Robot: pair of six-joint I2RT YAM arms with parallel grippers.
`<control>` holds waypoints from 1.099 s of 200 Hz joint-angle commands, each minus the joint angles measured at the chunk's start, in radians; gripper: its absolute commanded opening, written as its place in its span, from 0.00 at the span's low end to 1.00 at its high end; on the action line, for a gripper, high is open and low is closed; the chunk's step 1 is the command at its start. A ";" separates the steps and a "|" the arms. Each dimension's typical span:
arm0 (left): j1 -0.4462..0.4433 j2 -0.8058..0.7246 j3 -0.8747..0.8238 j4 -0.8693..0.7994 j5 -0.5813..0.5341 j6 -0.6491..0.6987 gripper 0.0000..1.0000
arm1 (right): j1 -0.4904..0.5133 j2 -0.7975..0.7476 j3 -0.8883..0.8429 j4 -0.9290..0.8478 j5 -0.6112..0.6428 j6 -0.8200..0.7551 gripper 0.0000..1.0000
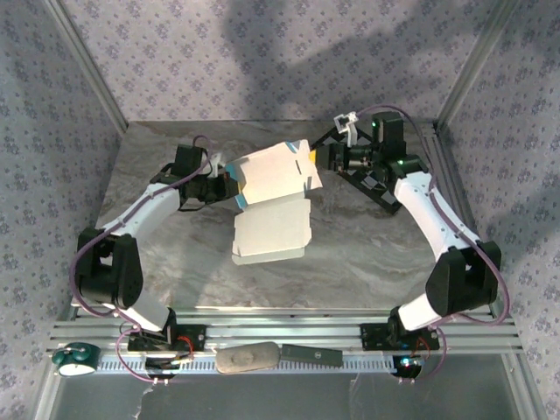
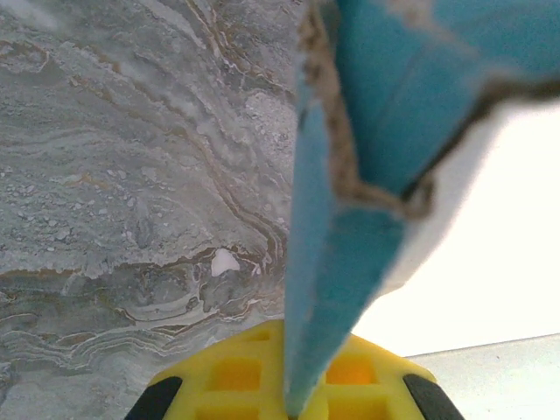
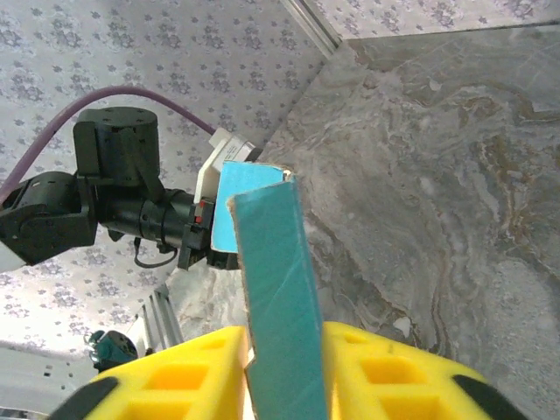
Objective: Fold the paper box
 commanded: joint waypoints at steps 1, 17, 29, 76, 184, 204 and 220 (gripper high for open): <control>0.001 -0.007 0.046 -0.014 0.046 0.034 0.00 | -0.009 0.009 -0.020 0.031 -0.068 -0.019 0.23; 0.001 -0.006 0.047 -0.019 0.048 0.041 0.00 | -0.003 0.017 -0.006 -0.009 -0.076 -0.049 0.20; 0.001 -0.005 0.049 -0.023 0.042 0.044 0.00 | -0.011 0.016 -0.013 -0.012 -0.101 -0.052 0.22; 0.001 0.011 0.061 -0.034 0.031 0.059 0.00 | -0.057 -0.120 -0.088 0.066 -0.117 -0.001 0.44; 0.000 -0.005 0.094 -0.067 0.065 0.110 0.00 | -0.055 0.015 -0.074 0.117 -0.086 0.006 0.23; 0.000 -0.002 0.091 -0.063 0.062 0.109 0.00 | -0.022 0.005 -0.073 0.099 -0.089 -0.017 0.22; 0.000 0.003 0.092 -0.060 0.064 0.107 0.00 | -0.001 0.001 -0.073 0.088 -0.087 -0.028 0.22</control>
